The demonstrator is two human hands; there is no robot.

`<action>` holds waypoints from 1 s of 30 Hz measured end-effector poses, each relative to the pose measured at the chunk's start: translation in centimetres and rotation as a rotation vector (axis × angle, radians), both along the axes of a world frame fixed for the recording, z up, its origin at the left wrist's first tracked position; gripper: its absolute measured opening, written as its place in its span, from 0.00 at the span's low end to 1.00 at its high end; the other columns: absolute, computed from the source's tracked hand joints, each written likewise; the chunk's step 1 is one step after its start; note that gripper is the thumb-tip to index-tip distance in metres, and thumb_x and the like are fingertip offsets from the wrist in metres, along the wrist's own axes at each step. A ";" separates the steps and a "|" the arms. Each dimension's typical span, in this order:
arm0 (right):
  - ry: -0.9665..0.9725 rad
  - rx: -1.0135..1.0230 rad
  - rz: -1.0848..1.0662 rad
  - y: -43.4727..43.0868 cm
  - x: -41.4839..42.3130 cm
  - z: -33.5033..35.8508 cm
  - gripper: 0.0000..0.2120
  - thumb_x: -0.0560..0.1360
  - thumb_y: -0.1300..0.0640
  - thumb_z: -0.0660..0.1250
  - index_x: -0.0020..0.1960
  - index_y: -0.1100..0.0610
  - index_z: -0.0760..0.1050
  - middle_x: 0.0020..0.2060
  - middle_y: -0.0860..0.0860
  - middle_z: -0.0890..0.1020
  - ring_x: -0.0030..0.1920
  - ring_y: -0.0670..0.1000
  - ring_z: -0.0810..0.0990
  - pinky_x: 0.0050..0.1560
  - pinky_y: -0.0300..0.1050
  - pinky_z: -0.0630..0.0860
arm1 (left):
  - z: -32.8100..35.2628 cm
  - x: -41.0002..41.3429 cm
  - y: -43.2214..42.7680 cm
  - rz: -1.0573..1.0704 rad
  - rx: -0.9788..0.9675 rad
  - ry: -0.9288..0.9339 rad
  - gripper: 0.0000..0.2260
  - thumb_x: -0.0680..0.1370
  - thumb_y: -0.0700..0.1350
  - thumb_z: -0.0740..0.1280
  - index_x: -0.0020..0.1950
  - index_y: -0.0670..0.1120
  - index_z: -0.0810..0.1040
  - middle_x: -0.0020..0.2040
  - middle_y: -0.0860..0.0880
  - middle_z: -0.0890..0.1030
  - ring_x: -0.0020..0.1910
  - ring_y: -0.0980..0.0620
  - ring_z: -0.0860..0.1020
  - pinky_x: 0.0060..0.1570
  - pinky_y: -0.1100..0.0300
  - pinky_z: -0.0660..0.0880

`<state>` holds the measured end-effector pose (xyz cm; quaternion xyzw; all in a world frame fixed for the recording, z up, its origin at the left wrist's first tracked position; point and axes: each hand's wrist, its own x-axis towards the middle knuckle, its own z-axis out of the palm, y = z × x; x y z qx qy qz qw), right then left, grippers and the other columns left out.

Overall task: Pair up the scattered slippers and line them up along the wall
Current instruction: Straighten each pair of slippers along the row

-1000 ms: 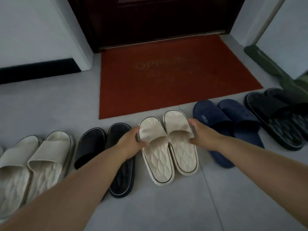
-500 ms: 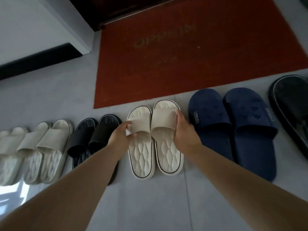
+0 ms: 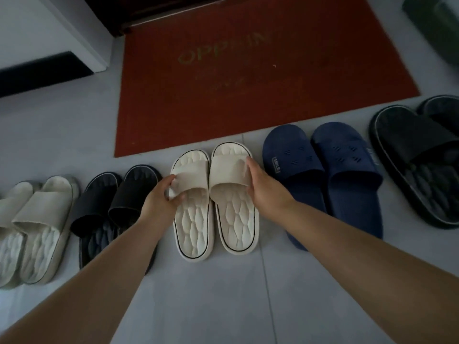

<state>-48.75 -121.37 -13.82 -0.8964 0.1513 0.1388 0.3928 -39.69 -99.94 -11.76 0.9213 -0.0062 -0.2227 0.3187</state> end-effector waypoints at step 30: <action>-0.135 -0.021 -0.648 -18.5 -11.9 1.6 0.21 0.74 0.62 0.62 0.66 0.52 0.66 0.59 0.50 0.78 0.56 0.53 0.78 0.54 0.46 0.73 | -0.7 -4.7 -20.9 -0.536 -0.106 0.047 0.35 0.72 0.44 0.71 0.74 0.50 0.57 0.72 0.45 0.66 0.68 0.46 0.70 0.65 0.54 0.67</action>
